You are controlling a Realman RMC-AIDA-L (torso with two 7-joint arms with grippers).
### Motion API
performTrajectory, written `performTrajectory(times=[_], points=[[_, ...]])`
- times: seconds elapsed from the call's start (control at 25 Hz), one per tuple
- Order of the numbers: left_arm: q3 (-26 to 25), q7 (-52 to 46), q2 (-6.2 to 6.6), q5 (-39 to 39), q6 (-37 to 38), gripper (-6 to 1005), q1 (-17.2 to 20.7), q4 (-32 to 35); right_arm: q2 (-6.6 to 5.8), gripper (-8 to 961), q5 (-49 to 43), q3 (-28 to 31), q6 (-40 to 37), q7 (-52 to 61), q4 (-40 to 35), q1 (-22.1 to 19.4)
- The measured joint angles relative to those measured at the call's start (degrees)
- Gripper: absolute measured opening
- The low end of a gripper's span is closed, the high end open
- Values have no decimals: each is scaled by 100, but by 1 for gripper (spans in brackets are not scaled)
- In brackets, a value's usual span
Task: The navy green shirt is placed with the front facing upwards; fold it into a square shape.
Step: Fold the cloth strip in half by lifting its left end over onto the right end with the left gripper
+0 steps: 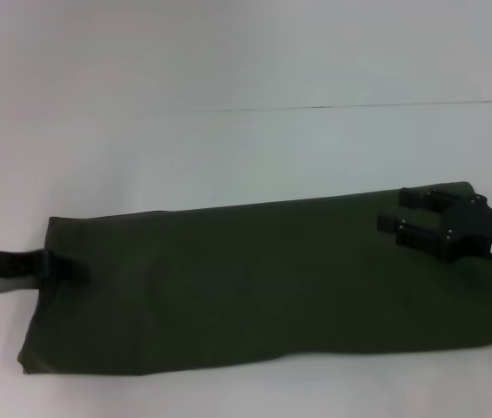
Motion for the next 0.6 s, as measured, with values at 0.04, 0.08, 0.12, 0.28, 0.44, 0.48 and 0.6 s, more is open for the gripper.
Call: performTrajectory(times=[0.04, 0.08, 0.12, 0.28, 0.44, 0.48, 0.6], points=[[-26, -19, 5, 0, -17, 242, 27, 102, 0, 660, 0, 0, 0, -4, 2, 0], [-53, -39, 9, 4, -32, 280, 66, 227, 0, 660, 0, 0, 2, -7, 3, 3], [-64, -45, 10, 5, -44, 318, 81, 286, 0, 660, 0, 0, 7, -9, 3, 8], [-148, -81, 7, -10, 26, 424, 175, 681, 0, 659, 0, 0, 25, -8, 3, 15], [-296, -84, -12, -26, 173, 529, 191, 957, 0, 659, 0, 0, 34, 2, -1, 15], [-332, -84, -13, -54, 234, 570, 193, 995, 0, 659, 0, 0, 37, 6, -2, 14], [-367, -81, -6, -297, 542, 692, 198, 1004, 0, 659, 0, 0, 65, 10, -3, 7]])
